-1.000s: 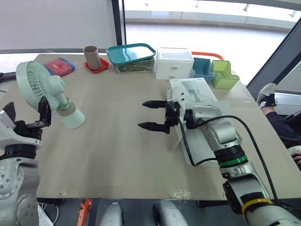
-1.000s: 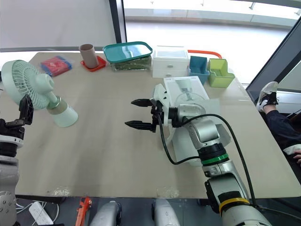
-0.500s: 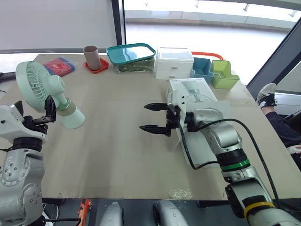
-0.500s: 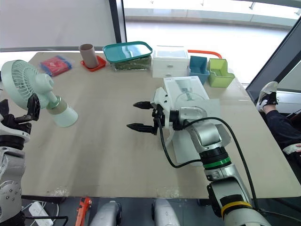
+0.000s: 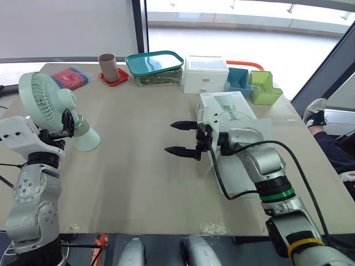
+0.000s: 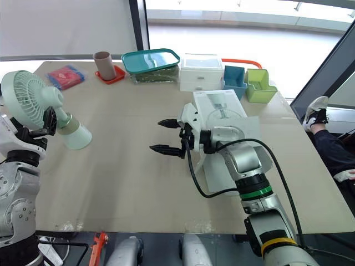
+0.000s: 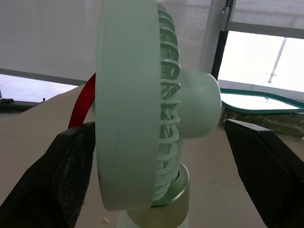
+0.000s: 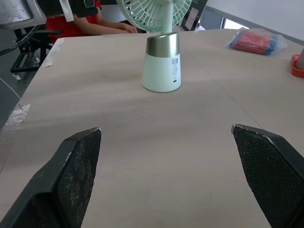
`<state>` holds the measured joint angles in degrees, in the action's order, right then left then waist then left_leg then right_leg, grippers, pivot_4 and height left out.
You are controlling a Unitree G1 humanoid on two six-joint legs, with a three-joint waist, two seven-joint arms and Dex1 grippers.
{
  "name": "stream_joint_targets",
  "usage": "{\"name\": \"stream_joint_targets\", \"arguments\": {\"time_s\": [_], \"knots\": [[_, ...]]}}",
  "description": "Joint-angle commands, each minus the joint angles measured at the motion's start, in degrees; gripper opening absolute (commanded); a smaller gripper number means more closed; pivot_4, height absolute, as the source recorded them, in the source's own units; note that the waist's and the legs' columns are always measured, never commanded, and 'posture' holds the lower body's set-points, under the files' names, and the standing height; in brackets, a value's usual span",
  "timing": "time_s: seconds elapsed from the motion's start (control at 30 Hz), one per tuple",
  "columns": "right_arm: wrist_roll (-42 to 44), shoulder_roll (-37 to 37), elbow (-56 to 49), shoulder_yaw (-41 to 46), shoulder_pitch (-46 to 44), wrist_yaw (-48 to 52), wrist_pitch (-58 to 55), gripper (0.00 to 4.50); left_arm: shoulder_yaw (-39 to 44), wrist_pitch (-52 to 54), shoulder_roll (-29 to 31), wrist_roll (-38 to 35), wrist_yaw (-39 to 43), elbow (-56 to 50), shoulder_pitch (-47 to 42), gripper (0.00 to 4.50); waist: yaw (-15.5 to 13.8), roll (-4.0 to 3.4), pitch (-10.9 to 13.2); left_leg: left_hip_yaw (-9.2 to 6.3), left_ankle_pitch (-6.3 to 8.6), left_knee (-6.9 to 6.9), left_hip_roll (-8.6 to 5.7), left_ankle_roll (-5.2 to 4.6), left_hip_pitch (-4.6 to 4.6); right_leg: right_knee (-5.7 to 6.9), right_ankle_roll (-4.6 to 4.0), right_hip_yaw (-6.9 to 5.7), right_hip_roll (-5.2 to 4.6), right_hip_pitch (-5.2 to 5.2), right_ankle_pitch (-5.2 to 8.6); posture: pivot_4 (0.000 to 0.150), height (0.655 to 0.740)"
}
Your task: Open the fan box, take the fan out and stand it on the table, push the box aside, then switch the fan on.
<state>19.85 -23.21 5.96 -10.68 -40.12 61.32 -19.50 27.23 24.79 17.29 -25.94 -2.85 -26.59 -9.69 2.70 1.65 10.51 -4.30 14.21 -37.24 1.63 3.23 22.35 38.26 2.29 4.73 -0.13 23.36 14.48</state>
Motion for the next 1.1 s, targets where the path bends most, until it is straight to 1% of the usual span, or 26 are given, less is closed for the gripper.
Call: {"name": "stream_joint_targets", "arguments": {"time_s": [0.03, 0.07, 0.1, 0.13, 0.17, 0.73, 0.77, 0.83, 1.0, 1.1], "knots": [[-0.1, -0.4, -2.1, 1.3, -0.1, -0.5, 0.8, 4.50, -0.1, -2.2, 0.8, 0.9, 0.8, 0.2, -1.7, 3.74, 0.0, 0.00, 0.0, 0.00, 0.00, 0.00, 0.00, 0.00, 0.00, 0.00, 0.00, 0.00, -0.01, 0.00, 0.00, 0.150, 0.7400], [-0.1, -0.5, -2.2, 1.3, 0.0, -0.5, 0.9, 4.50, -0.1, -2.3, 0.5, 0.8, 0.6, 0.4, -2.0, 3.49, 0.0, 0.00, 0.0, -0.01, 0.00, 0.00, -0.01, 0.00, 0.01, 0.00, 0.00, -0.01, -0.01, 0.00, 0.00, 0.150, 0.7400], [-0.1, -0.6, -2.3, 1.4, 0.0, -0.6, 0.9, 4.50, -0.3, -2.5, 0.4, 0.9, 0.7, 0.6, -2.2, 3.01, 0.0, 0.00, 0.0, -0.03, 0.00, 0.00, -0.01, 0.00, 0.02, 0.00, 0.00, -0.02, -0.01, 0.00, 0.00, 0.150, 0.7400], [-0.1, -0.6, -2.4, 1.5, 0.0, -0.6, 0.8, 4.50, -0.5, -2.6, 0.4, 1.2, 0.8, 0.7, -2.3, 2.63, 0.0, 0.00, 0.0, -0.06, 0.00, 0.00, -0.01, 0.01, 0.04, 0.00, 0.00, -0.04, -0.01, 0.00, 0.00, 0.150, 0.7400], [-0.1, -0.7, -2.5, 1.5, 0.0, -0.7, 0.8, 4.50, -0.7, -2.7, 0.4, 1.6, 0.8, 0.9, -2.4, 2.35, 0.0, 0.00, 0.0, -0.06, 0.00, -0.01, -0.02, 0.01, 0.05, 0.00, 0.00, -0.05, -0.02, 0.00, 0.00, 0.150, 0.7400], [-0.6, -1.6, -3.0, 1.3, 0.9, -0.8, 1.0, 4.50, -0.9, -4.2, -0.6, 2.9, 0.7, 2.1, -2.9, 2.35, -0.1, 0.00, 0.0, -0.12, -0.01, -0.01, -0.03, 0.02, 0.05, 0.00, 0.00, -0.09, -0.03, -0.01, 0.00, 0.150, 0.7400], [-0.6, -1.6, -3.0, 1.3, 0.9, -0.8, 1.1, 4.50, -0.9, -4.3, -0.8, 2.7, 0.8, 1.9, -2.8, 1.90, 0.0, 0.00, 0.0, -0.12, -0.01, -0.01, -0.03, 0.02, 0.05, 0.00, 0.00, -0.10, -0.03, -0.01, 0.00, 0.150, 0.7400], [-0.7, -1.6, -2.9, 1.3, 0.8, -0.7, 1.1, 4.50, -0.9, -4.3, -1.1, 2.5, 0.8, 1.6, -2.7, 1.56, -0.1, 0.00, 0.0, -0.13, -0.02, -0.01, -0.03, 0.02, 0.06, 0.00, 0.00, -0.11, -0.03, -0.01, 0.00, 0.150, 0.7400], [-0.8, -1.4, -2.5, 1.3, 0.5, -0.6, 1.4, 4.50, -3.1, -5.4, -0.1, 4.6, 2.4, 0.8, -2.3, 1.56, -0.1, 0.00, 0.0, -0.17, -0.02, -0.01, -0.07, 0.03, 0.08, -0.01, 0.01, -0.12, -0.06, -0.01, 0.00, 0.150, 0.7400], [-1.1, -0.9, -1.8, 1.1, -0.1, -1.0, 1.8, 4.50, -3.9, -6.6, -0.2, 4.1, 4.1, -0.4, -2.6, 1.56, -0.1, 0.00, 0.0, -0.18, -0.02, -0.01, -0.07, 0.03, 0.09, -0.01, 0.01, -0.13, -0.06, -0.01, 0.00, 0.150, 0.7400]]}}
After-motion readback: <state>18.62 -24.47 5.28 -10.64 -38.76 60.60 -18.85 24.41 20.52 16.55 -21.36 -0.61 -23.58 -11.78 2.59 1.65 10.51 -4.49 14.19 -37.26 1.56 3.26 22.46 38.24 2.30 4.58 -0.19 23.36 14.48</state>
